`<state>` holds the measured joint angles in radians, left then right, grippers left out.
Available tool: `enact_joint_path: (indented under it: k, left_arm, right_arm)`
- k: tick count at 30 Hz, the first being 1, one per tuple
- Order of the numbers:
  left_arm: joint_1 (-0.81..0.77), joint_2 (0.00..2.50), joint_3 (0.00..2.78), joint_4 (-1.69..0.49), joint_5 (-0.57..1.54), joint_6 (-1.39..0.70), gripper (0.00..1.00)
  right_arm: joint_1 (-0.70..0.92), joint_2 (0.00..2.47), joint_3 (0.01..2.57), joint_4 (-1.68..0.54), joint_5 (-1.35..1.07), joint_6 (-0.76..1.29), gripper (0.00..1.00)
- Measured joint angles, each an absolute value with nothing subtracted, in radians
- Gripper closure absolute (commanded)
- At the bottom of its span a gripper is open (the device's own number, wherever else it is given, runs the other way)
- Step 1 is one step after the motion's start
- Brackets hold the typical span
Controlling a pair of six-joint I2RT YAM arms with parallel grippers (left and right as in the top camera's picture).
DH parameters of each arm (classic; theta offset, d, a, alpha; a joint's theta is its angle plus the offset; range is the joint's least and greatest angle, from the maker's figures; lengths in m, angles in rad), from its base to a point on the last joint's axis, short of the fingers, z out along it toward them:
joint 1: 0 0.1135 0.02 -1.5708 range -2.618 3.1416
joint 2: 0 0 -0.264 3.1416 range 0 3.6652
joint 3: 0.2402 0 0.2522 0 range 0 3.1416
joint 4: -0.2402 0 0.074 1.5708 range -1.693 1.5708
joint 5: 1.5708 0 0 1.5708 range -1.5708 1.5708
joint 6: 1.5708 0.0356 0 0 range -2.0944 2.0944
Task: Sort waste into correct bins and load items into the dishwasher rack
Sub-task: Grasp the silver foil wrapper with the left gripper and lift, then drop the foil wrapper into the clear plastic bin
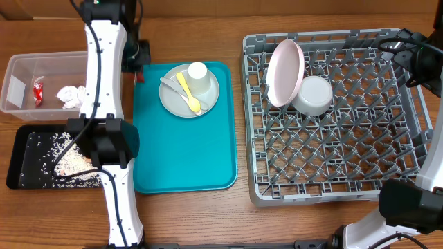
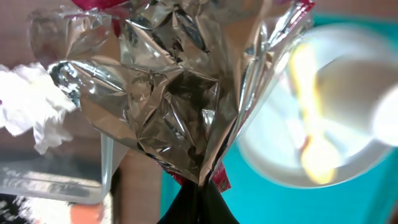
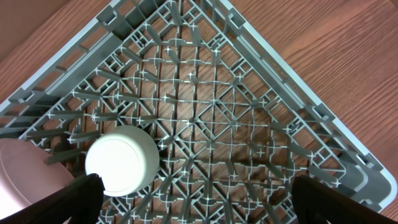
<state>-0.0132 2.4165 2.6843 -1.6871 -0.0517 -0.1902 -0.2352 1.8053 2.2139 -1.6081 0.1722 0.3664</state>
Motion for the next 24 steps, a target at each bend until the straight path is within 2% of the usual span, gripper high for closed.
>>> enact_joint_path:
  k: [7,17,24]
  left_arm:
    - [0.06,2.38,2.794,-1.687,-0.019,-0.308,0.96]
    - [0.354,2.35,2.811,-1.676,-0.038,-0.518,0.96]
    - [0.48,2.35,2.794,-1.631,-0.047,-0.557,0.95]
  right_arm:
    - [-0.235,1.805,2.214,-1.608,0.172,0.366,0.0]
    - [-0.235,1.805,2.214,-1.608,0.173,0.367,0.0]
    - [-0.235,1.805,2.214,-1.608,0.172,0.367,0.0]
